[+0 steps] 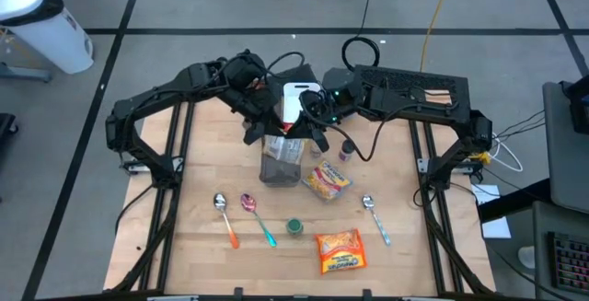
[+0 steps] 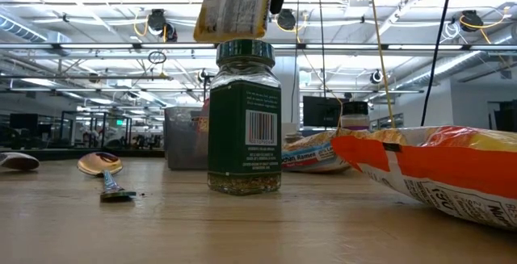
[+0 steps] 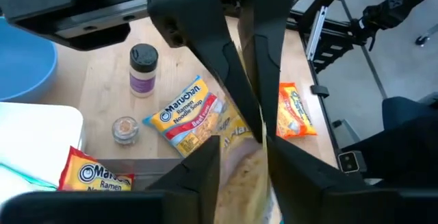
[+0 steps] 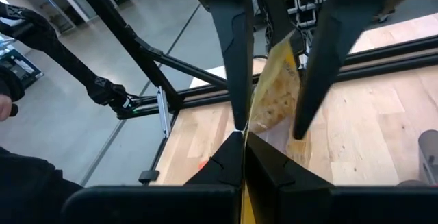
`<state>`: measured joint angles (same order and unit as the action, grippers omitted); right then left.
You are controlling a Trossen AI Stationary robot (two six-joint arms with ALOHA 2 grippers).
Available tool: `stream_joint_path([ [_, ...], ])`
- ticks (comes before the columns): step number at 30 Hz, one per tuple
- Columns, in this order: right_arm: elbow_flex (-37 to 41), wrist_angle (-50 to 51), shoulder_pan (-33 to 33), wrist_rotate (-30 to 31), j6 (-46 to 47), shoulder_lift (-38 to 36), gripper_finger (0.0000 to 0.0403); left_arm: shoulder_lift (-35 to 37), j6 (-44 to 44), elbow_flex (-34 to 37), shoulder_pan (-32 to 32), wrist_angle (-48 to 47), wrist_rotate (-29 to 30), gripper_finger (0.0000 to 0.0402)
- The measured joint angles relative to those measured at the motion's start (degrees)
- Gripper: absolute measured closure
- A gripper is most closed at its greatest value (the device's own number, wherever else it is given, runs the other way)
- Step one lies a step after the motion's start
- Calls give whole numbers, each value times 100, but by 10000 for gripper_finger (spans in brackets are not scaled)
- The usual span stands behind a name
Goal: Pick & Place Food Item
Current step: Put the yellow noodle pack into the bottom black bin
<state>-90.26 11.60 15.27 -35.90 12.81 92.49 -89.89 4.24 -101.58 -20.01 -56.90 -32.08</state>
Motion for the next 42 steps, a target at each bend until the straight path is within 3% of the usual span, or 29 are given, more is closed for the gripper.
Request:
stream_joint_path([
  [9, 0, 0, 8, 13, -23, 0, 403, 7, 269, 0, 2, 0, 7, 391],
  [19, 0, -4, 6, 13, -5, 0, 397, 7, 474, 0, -12, 4, 37, 397],
  [23, 0, -15, 63, 2, 71, -5, 357, 7, 478, 0, -75, 5, 52, 398],
  [27, 2, -8, 235, -45, 267, -69, 290, 7, 478, 0, -212, 39, 73, 399],
  [33, -2, 73, 609, 174, 297, -349, 200, 31, 430, 2, -652, -12, -448, 399],
  [37, 0, 270, 893, 502, 253, -513, 168, 59, 472, 2, -908, -7, -558, 400],
  [42, 0, 936, 1144, 975, 63, -730, 156, 81, 604, 2, -1204, -2, -945, 400],
])
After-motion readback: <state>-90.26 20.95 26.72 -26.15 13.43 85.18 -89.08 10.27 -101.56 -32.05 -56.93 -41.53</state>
